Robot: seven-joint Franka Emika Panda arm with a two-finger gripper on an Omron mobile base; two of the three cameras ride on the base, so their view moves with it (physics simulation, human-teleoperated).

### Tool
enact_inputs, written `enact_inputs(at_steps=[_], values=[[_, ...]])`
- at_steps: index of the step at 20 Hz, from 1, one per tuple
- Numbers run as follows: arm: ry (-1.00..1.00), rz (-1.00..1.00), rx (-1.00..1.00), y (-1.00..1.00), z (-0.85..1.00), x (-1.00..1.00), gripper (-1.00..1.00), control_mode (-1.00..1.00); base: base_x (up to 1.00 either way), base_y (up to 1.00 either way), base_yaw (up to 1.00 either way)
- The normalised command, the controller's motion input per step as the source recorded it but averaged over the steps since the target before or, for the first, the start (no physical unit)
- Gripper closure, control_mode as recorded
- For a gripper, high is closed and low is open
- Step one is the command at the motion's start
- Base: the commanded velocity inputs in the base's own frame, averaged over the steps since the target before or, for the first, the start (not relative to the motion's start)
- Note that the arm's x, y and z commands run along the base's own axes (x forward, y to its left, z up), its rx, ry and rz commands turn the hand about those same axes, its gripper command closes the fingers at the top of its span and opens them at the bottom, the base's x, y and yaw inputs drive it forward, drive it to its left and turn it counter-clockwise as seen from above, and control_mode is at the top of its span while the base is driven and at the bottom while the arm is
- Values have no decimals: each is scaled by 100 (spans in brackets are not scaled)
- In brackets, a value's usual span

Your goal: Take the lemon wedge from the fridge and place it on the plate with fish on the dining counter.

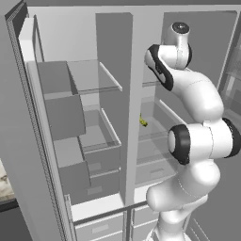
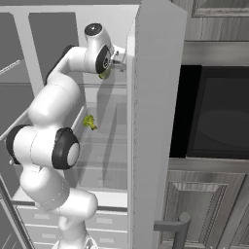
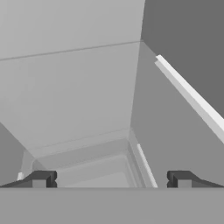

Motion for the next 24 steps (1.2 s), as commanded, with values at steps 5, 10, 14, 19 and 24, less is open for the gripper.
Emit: enact_inputs(at_steps=[5,10,14,19,24], values=[[0,0,0,0,1,0,-100,-100,0,0,0],[-3,-4,0,9,14,-1,-100,-100,0,0,0],[0,-2,0,0,7,4,-100,-100,0,0,0],[0,-4,0,6,13,-17,-100,-100,0,0,0],[0,0,0,14,0,-19,-100,-100,0,0,0]])
